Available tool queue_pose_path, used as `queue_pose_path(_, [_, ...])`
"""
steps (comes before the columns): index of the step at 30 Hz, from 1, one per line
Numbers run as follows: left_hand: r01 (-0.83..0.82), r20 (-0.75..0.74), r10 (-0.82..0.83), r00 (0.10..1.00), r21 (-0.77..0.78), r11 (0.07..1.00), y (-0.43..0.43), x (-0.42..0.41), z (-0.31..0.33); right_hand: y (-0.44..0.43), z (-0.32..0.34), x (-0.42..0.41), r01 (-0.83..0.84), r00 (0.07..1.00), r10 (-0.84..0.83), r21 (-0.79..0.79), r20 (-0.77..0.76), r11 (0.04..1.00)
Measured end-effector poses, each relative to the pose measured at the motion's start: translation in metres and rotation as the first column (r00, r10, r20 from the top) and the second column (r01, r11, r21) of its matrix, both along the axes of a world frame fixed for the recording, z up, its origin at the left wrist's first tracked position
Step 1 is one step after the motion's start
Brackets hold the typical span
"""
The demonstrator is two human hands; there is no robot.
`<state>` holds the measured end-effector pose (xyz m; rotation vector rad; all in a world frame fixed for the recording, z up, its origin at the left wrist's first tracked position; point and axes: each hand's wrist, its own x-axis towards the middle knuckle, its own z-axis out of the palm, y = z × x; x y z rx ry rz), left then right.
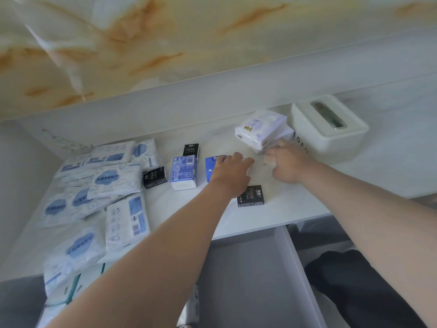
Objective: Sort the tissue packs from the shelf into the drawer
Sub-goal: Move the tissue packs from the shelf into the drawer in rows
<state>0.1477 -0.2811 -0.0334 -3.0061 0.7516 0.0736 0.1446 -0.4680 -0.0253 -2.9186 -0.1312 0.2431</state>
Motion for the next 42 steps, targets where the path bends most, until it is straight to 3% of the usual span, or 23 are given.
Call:
queue_pose_path(3, [-0.014,0.026,0.013,1.0,0.037,0.999,0.0,0.004,0.002,0.009,0.005,0.004,0.049,0.999,-0.05,0.124,0.0,0.991])
queue_pose_path(9, [-0.024,-0.13,0.009,0.991,-0.111,0.994,0.013,0.009,0.004,0.02,0.0,-0.003,0.011,0.997,-0.006,0.068,-0.08,0.998])
queue_pose_path(18, [0.108,0.19,-0.014,0.982,-0.494,0.863,0.054,-0.035,0.024,0.059,0.036,-0.034,0.03,1.0,-0.028,0.205,-0.013,0.978])
queue_pose_path(24, [0.083,0.229,0.057,0.972,-0.556,0.827,0.124,-0.097,0.031,0.119,0.05,-0.086,-0.109,0.994,0.103,0.266,0.037,0.958])
queue_pose_path(30, [-0.027,0.057,0.067,0.996,-0.525,0.85,0.197,-0.173,0.026,0.18,0.045,-0.145,-0.297,0.954,0.298,0.196,0.022,0.935])
queue_pose_path(36, [-0.179,-0.188,0.12,0.975,-0.336,0.925,0.261,-0.245,0.012,0.233,0.022,-0.21,-0.38,0.876,0.439,0.271,-0.203,0.884])
queue_pose_path(42, [-0.28,-0.39,0.166,0.906,-0.256,0.925,0.297,-0.279,-0.007,0.268,-0.01,-0.258,-0.497,0.765,0.535,0.199,-0.359,0.845])
